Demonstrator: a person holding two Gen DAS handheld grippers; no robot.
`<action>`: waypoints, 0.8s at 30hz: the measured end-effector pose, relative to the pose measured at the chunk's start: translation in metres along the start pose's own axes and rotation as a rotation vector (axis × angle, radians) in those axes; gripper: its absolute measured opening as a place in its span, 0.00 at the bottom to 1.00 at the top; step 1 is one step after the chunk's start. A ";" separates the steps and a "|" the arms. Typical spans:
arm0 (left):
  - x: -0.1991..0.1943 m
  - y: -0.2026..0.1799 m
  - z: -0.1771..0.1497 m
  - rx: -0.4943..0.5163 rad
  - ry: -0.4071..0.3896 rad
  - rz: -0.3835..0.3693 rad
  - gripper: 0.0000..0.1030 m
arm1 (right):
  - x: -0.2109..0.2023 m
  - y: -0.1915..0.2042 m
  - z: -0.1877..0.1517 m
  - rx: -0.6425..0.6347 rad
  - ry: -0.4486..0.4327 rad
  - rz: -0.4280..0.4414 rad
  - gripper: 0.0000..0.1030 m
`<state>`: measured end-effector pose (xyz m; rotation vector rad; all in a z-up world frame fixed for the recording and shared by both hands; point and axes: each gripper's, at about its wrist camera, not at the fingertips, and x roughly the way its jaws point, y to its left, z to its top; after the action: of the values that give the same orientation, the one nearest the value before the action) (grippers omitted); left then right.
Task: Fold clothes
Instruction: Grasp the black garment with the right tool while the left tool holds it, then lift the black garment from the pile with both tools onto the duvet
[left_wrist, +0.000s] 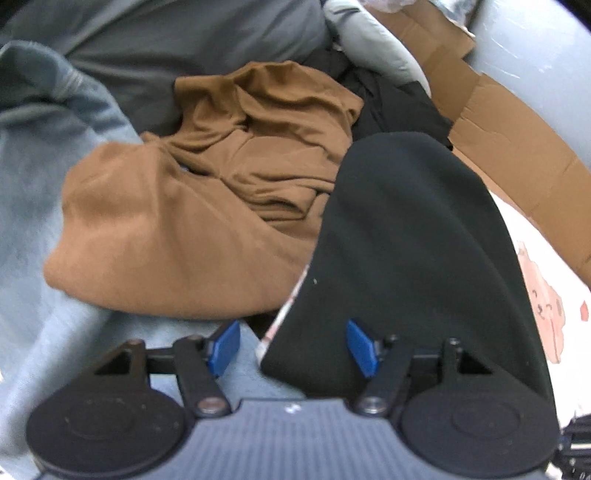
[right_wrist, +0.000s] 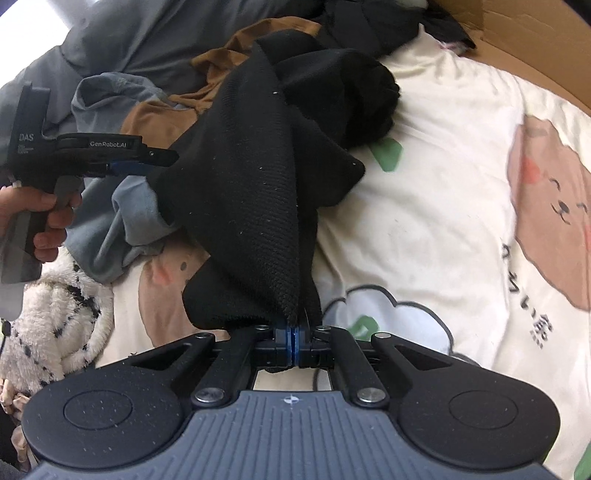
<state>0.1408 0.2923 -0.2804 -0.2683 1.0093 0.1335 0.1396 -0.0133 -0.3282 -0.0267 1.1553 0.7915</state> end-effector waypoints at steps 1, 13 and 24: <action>0.002 -0.001 -0.001 -0.010 0.000 -0.005 0.64 | -0.001 -0.002 -0.001 0.005 0.001 -0.003 0.00; 0.008 -0.031 -0.023 -0.013 0.105 -0.197 0.07 | -0.021 -0.025 -0.017 0.025 0.015 -0.037 0.00; -0.018 -0.078 -0.029 -0.002 0.117 -0.365 0.03 | -0.057 -0.046 -0.013 0.069 -0.024 -0.069 0.07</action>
<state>0.1259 0.2090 -0.2677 -0.4614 1.0593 -0.2146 0.1454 -0.0834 -0.3038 0.0004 1.1519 0.6883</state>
